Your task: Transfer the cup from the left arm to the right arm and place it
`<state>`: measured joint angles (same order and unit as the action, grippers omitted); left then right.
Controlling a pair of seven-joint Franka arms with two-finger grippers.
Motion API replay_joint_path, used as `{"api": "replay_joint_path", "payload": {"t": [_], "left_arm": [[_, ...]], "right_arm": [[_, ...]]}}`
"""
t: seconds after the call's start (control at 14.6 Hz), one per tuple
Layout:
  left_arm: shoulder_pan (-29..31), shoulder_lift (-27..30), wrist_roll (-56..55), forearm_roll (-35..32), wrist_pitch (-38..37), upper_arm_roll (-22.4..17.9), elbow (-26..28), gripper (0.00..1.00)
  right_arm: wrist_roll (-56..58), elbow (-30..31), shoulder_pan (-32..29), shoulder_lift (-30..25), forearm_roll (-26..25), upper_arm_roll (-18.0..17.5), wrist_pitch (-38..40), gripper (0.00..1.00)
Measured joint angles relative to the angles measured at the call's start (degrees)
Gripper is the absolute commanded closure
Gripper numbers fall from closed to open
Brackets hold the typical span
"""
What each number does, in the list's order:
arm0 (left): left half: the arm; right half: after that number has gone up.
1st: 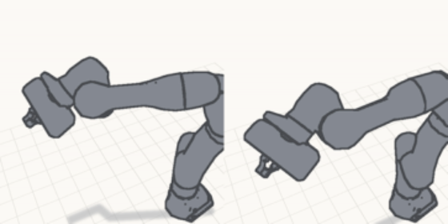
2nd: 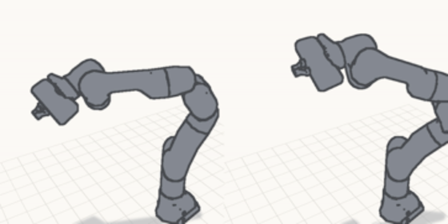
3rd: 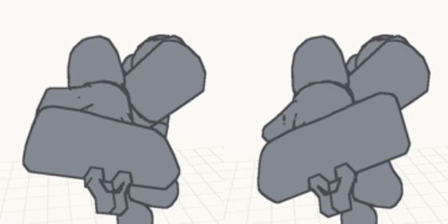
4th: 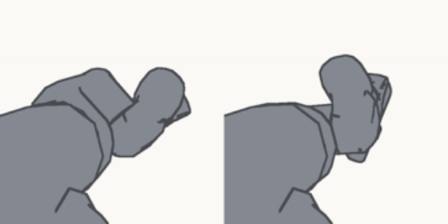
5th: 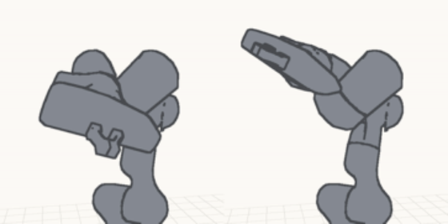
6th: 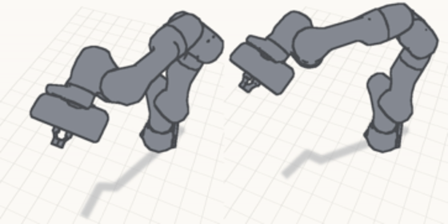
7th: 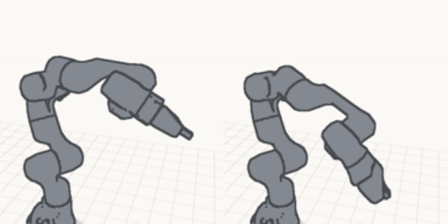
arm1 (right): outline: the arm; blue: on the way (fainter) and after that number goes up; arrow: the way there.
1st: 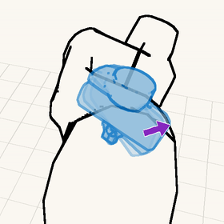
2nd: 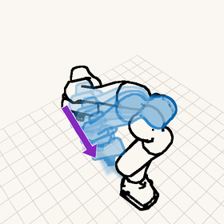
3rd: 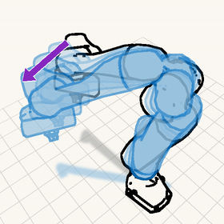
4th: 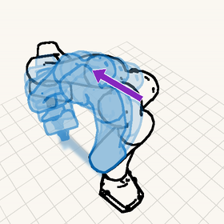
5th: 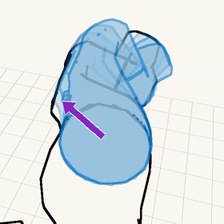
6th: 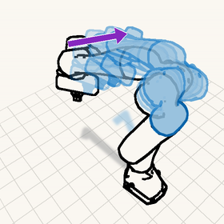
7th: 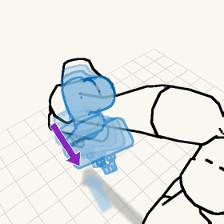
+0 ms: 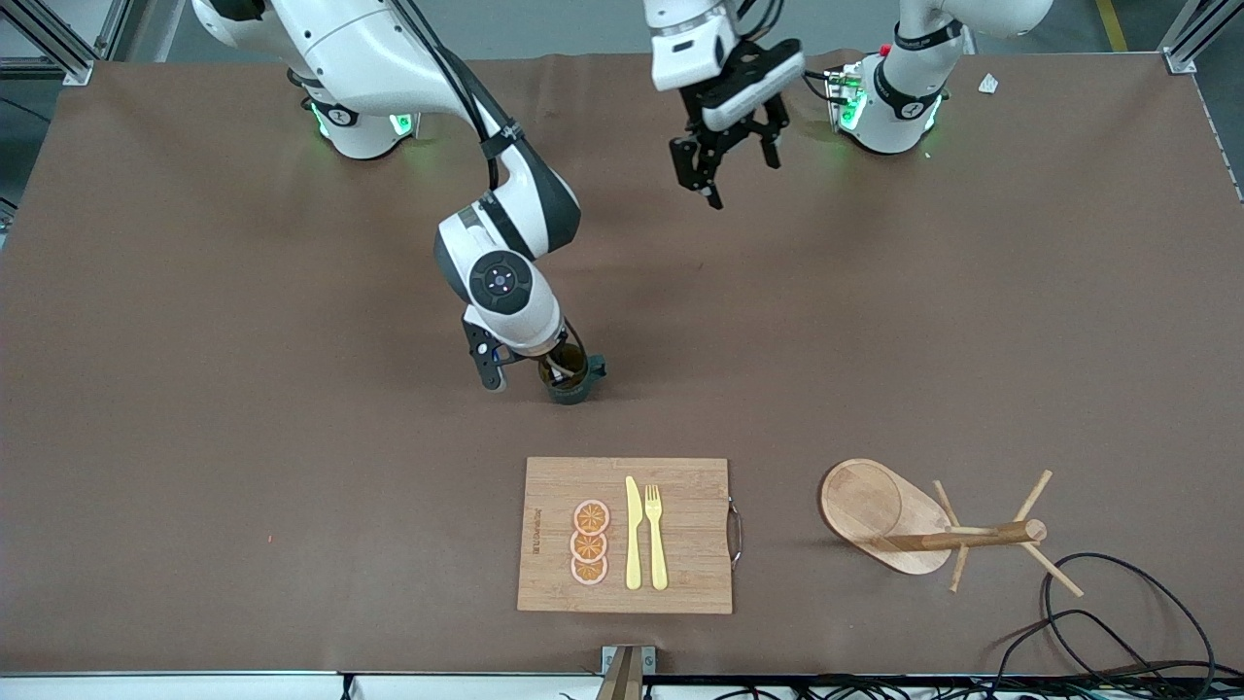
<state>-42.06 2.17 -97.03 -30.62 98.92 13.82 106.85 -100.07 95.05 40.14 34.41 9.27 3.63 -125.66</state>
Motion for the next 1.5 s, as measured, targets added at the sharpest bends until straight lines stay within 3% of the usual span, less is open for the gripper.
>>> {"api": "replay_joint_path", "payload": {"t": [0.27,0.41,0.96,1.3,1.5], "left_arm": [[6.84,0.33,12.09,5.78,-3.09,-0.15,-7.23,0.0],[9.29,0.31,18.48,6.75,-6.64,-0.18,-10.9,0.0],[13.9,-1.26,40.3,8.28,-10.45,-4.14,-18.65,0.0],[21.45,-2.34,48.62,15.05,-10.45,-4.8,-19.15,0.0],[27.8,-2.35,59.8,19.55,-10.29,-5.01,-19.65,0.0]], "right_arm": [[0.55,0.0,0.56,0.01,0.0,0.11,0.03,1.0],[7.36,-0.24,0.51,-0.04,-0.03,0.39,-0.2,1.0],[49.58,-0.65,-1.81,-1.63,-0.08,1.41,4.87,1.0],[81.95,1.45,-11.11,-6.85,-0.65,1.83,8.47,1.0],[99.35,5.31,-16.99,-9.94,-3.86,2.01,8.52,1.0]]}}
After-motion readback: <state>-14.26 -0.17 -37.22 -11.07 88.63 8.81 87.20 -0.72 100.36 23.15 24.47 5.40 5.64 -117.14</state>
